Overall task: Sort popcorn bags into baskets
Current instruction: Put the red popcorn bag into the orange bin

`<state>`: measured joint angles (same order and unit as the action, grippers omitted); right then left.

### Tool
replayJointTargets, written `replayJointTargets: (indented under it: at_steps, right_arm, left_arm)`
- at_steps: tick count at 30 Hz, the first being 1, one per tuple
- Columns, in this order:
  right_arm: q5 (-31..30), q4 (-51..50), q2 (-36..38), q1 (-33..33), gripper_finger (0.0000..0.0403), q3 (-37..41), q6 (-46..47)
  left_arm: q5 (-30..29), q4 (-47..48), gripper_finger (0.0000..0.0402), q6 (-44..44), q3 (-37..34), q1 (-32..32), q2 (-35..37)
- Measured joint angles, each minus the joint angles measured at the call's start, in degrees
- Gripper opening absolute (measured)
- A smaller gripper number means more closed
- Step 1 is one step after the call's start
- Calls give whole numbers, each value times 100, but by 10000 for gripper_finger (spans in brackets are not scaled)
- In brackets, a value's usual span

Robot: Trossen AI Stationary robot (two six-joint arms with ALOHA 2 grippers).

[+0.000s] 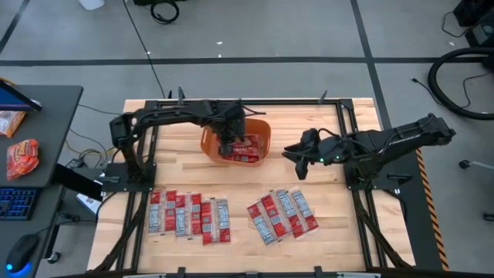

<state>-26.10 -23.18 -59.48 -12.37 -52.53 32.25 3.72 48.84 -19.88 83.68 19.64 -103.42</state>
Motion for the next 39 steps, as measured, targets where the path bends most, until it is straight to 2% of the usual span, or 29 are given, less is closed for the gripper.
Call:
replayJointTargets:
  at_steps: [5,10,12,16,18,24,28,31,36,39]
  right_arm:
    - [24,46,-23,341,118,0,11]
    - [56,84,-20,531,118,0,298]
    - [64,83,-20,550,118,0,251]
    - [67,83,-20,607,118,0,116]
    - [67,85,-20,630,118,0,116]
    - [527,49,-20,638,118,0,22]
    - [872,-72,-20,635,118,0,-119]
    - [1235,-96,-20,635,118,0,-276]
    - [2012,-145,-20,635,118,0,-597]
    - [2289,-318,-39,631,118,0,-853]
  left_arm:
    - [-227,70,59,-336,0,29,-181]
    - [-379,-109,122,-723,0,33,-221]
    - [-757,-245,151,-884,0,43,-221]
    - [-2060,-329,189,-967,0,46,-221]
    - [-2208,-271,195,-813,0,44,-206]
    - [-1368,-197,186,122,2,-39,158]
    - [-1313,-181,175,962,2,-191,531]
    - [-1115,-217,172,1777,2,-370,849]
    - [28,-230,171,3379,4,-815,1226]
    - [209,99,171,4346,4,-1230,1250]
